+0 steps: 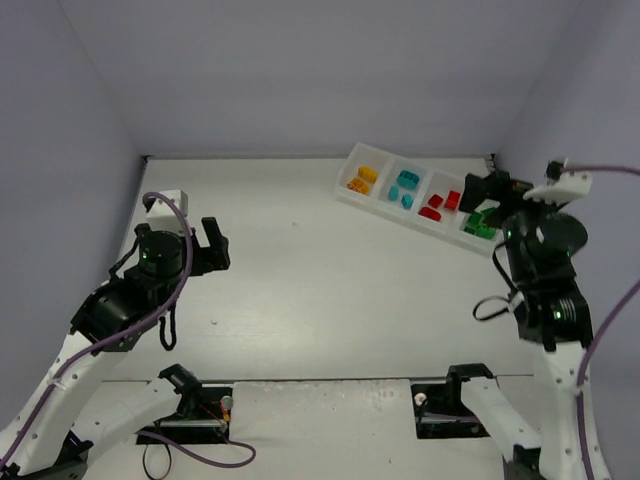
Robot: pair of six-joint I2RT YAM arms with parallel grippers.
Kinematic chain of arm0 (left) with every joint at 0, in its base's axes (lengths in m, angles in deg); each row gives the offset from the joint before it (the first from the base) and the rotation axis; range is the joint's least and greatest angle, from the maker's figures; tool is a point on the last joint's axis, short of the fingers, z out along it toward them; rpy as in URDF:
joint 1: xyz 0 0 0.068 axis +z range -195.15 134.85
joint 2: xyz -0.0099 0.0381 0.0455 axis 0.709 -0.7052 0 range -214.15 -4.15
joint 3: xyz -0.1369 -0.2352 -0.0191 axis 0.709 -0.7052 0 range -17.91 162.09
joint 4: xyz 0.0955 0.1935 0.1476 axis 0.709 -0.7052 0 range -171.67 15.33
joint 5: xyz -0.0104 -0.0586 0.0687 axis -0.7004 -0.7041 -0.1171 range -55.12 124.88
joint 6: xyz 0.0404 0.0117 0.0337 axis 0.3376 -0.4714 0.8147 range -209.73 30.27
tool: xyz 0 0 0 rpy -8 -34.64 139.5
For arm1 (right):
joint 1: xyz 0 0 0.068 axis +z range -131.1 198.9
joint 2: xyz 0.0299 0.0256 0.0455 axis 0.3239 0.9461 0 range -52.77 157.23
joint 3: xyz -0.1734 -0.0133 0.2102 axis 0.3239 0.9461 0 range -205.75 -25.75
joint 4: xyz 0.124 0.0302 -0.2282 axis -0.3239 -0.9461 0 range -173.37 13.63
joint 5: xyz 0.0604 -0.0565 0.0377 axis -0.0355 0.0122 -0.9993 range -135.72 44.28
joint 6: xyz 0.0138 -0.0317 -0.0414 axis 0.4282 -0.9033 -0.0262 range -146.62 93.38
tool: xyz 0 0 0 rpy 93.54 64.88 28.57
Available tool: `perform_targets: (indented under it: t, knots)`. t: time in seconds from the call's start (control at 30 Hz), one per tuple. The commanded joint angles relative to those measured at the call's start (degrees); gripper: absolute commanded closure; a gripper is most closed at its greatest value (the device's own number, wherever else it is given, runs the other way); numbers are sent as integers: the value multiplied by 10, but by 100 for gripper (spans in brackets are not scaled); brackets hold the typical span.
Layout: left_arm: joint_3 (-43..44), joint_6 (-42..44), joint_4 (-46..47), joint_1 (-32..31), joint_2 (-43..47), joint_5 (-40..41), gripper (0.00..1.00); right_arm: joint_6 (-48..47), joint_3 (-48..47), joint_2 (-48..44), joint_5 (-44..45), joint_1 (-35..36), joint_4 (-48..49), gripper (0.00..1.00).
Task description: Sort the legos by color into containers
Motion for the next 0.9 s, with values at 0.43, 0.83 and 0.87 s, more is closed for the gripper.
perform_targets:
  t: [0.43, 0.83, 0.87]
  knots:
    - [71, -29, -103, 5, 20, 83, 15, -20, 106, -241, 12, 56, -110, 0]
    - [31, -68, -138, 5, 57, 90, 15, -24, 104, -249, 42, 76, -113, 0]
    - [30, -75, -139, 5, 56, 89, 15, -24, 102, -250, 43, 78, -114, 0]
